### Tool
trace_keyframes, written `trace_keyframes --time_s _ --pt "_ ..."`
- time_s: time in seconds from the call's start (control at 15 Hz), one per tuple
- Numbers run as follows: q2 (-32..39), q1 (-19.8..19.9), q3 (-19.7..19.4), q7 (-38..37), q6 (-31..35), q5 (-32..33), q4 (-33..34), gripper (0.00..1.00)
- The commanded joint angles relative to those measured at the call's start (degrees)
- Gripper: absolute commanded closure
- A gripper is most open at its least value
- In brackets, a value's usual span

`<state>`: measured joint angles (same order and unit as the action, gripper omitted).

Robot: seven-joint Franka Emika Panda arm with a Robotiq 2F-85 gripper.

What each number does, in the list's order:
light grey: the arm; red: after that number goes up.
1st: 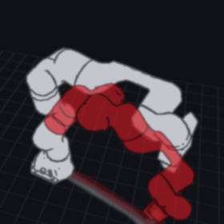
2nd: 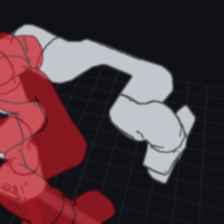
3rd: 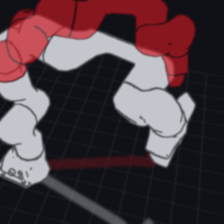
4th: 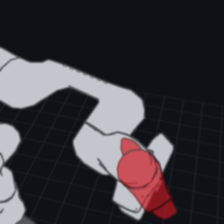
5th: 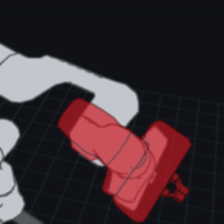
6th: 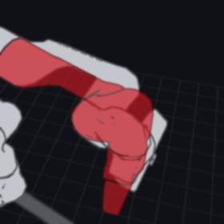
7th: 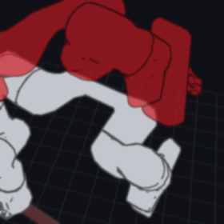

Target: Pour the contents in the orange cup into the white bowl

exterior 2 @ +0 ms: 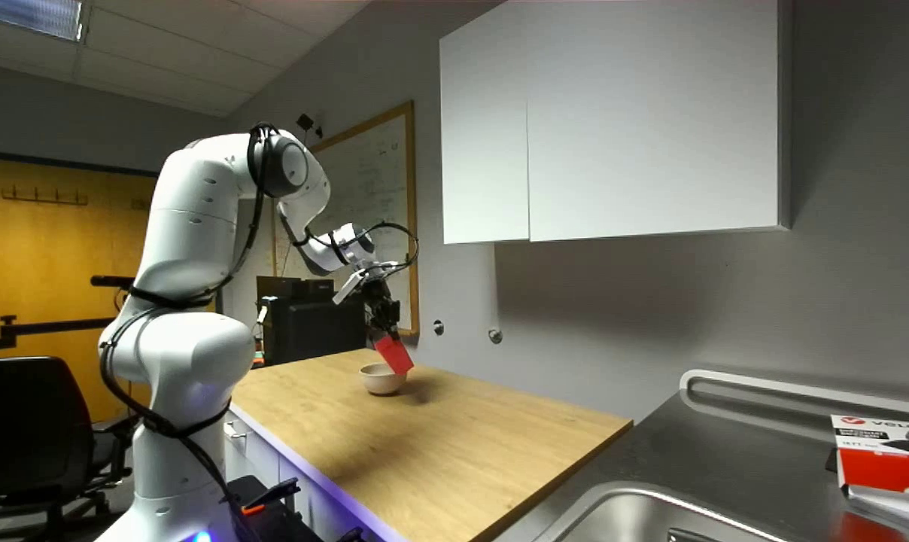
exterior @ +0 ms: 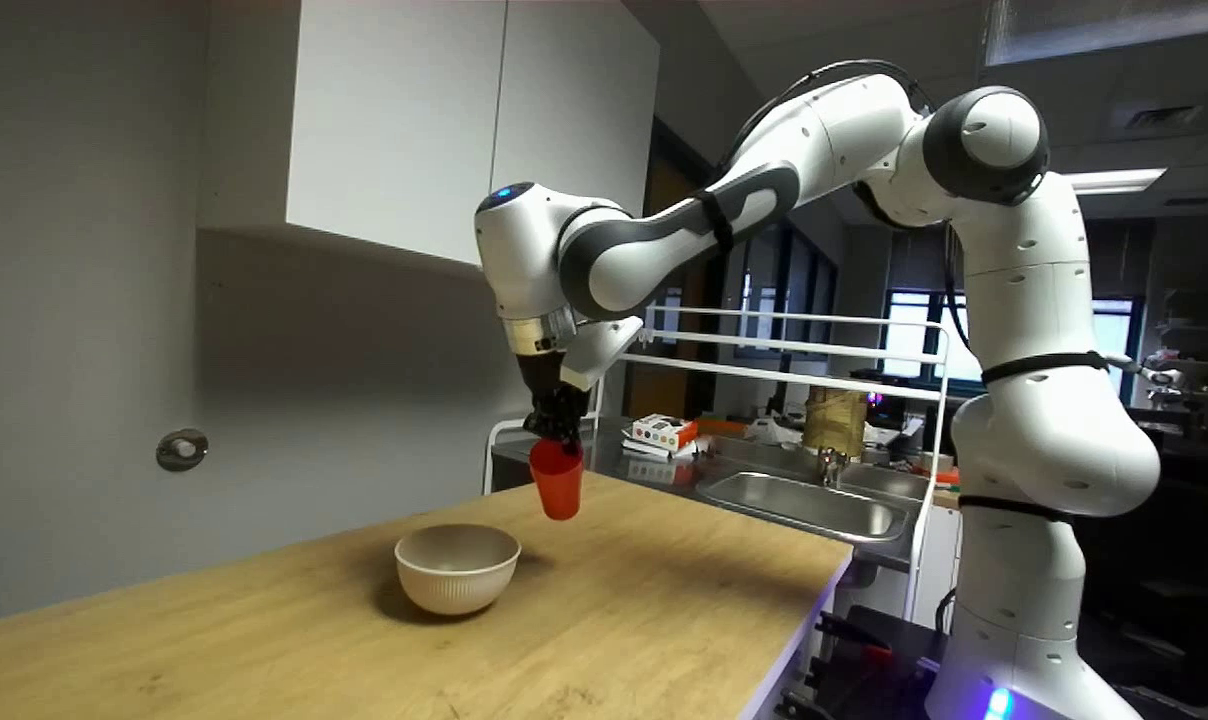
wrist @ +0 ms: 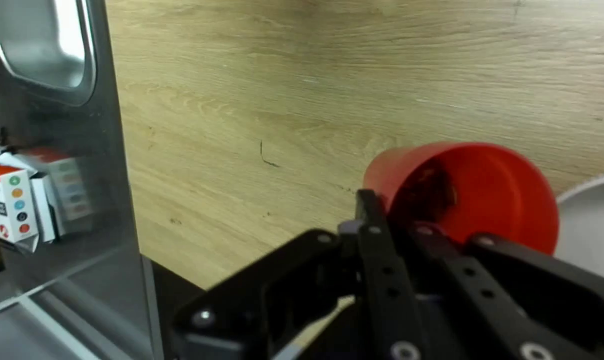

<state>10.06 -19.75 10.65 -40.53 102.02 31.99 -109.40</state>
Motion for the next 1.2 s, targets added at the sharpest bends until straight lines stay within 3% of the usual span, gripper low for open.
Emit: trace_keyframes --time_s 0.0,1.13 --pt "3.58 -3.23 1.93 -3.25 -4.98 7.16 4.18 0.97" --pt "16.81 -15.74 5.00 -16.23 -17.41 39.87 5.89 0.97"
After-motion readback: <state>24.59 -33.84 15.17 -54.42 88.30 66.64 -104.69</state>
